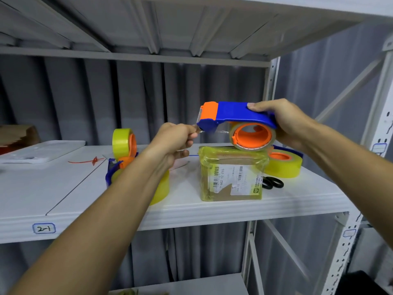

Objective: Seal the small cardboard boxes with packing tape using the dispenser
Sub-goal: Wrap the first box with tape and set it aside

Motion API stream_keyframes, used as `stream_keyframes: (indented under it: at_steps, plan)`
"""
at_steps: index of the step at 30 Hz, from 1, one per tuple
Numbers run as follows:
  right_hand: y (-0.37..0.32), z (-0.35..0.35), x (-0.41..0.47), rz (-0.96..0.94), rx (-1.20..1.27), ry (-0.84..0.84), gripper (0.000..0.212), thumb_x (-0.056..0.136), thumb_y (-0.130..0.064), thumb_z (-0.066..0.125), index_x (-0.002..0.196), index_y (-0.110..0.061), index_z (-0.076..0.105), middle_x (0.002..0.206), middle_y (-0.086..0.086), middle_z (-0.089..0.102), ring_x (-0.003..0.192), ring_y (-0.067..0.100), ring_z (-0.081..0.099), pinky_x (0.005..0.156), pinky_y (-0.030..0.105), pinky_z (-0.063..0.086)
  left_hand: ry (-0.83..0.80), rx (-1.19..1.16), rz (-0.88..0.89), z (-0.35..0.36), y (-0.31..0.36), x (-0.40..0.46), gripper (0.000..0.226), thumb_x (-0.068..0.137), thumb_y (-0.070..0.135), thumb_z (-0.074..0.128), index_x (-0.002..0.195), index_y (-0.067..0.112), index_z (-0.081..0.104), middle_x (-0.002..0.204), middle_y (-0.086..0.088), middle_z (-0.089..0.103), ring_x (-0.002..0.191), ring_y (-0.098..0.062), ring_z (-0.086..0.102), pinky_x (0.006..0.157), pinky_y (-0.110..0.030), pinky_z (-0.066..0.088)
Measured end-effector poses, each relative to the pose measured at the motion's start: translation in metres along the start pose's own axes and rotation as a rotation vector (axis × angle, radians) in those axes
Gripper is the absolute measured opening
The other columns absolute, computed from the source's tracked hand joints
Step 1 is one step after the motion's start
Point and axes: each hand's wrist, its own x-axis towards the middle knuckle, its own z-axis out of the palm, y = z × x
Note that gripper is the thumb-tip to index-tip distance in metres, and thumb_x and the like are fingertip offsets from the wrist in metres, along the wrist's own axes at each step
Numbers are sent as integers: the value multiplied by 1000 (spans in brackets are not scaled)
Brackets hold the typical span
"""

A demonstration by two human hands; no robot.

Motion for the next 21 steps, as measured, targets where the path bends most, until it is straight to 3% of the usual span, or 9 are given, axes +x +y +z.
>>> stream_keyframes:
  at_steps: [5, 9, 12, 18, 21]
  plan:
    - [2, -7, 6, 21, -4, -24, 20, 86, -28, 69, 72, -18, 80, 78, 5, 75, 65, 15, 71, 59, 24, 57, 15, -16, -39, -4, -4, 2, 16, 88, 13, 61, 89, 12, 76, 58, 9, 58, 54, -8, 48, 46, -19, 36]
    - [1, -18, 7, 34, -42, -31, 22, 85, -33, 68, 95, -14, 73, 85, 5, 75, 73, 16, 69, 70, 29, 54, 0, 36, -11, -5, -4, -1, 14, 92, 18, 63, 84, 16, 74, 58, 12, 61, 53, -6, 49, 46, -18, 34]
    - [-3, -23, 9, 22, -67, -32, 27, 85, -36, 69, 100, -14, 70, 85, 4, 75, 72, 15, 69, 73, 30, 54, 1, 56, 8, -2, 0, -4, 14, 92, 20, 63, 84, 16, 74, 56, 13, 59, 52, -6, 49, 44, -17, 35]
    - [-4, -40, 9, 15, -37, -58, 22, 81, -37, 72, 70, -19, 79, 79, 3, 75, 65, 13, 70, 62, 23, 58, -19, -5, -1, 7, 9, -7, 14, 90, 17, 64, 80, 16, 74, 57, 11, 61, 50, -5, 51, 43, -15, 36]
    - [3, -58, 8, 26, -2, -23, 19, 79, -35, 72, 72, -18, 79, 77, 2, 75, 64, 13, 70, 60, 23, 59, 34, -53, -10, 2, 3, -9, 13, 87, 13, 64, 77, 15, 71, 56, 8, 57, 49, -7, 49, 44, -17, 35]
